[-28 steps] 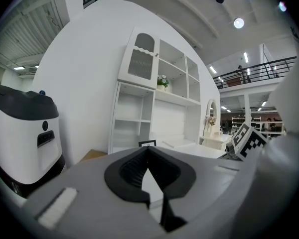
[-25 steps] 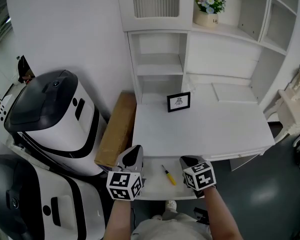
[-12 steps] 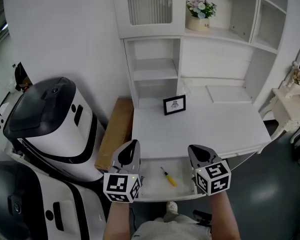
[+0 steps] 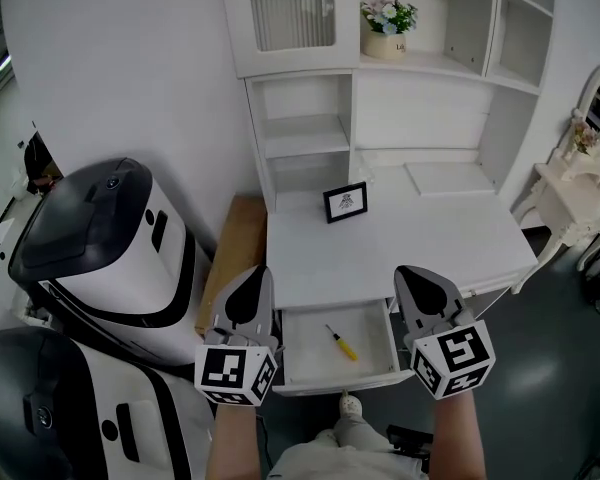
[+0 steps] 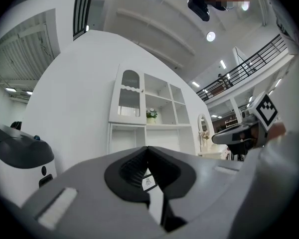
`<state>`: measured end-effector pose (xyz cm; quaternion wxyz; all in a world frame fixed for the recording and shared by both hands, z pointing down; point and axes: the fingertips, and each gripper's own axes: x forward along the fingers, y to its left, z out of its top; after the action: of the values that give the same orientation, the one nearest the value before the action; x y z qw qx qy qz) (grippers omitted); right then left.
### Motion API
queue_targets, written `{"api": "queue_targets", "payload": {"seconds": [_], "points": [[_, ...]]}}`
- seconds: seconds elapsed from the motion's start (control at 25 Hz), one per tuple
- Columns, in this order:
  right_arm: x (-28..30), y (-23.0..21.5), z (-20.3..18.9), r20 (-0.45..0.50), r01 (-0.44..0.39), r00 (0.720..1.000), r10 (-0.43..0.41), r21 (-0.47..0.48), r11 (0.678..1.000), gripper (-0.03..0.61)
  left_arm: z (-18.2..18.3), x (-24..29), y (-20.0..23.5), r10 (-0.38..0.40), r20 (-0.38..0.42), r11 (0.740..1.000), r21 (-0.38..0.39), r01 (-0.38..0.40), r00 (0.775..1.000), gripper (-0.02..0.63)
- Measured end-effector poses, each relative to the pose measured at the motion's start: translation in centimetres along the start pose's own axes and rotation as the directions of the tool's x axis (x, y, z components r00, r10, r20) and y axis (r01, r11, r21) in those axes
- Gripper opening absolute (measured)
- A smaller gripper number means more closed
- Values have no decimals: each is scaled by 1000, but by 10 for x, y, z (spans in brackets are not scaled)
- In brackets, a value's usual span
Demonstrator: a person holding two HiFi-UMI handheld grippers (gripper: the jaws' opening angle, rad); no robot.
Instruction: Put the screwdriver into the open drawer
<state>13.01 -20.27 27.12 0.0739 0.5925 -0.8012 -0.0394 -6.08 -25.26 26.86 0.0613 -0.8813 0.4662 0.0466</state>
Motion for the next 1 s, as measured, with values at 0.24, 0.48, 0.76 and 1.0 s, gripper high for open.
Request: {"api": "queue_targets", "payload": {"seconds": [0.24,0.48,0.76,1.0], "points": [[-18,11,11,29,27,999,-27,-5,1000,6,10,-15,-6,-13,20,1000,-12,13,1000,9],[-30,8,17,45,32,998,-31,-9,999,6,20,-21,-15,-1,46,1000,-11,1,999,9],[-40,-13,30,60,36,998,-36,-6,999,6,36,-19,-19,46,66,999,-5,-46,997,9],[-46,-25,36,83,31,996,-29,-11,999,6,43,-17,-24,70,76,997,16,-71,995,9]]}}
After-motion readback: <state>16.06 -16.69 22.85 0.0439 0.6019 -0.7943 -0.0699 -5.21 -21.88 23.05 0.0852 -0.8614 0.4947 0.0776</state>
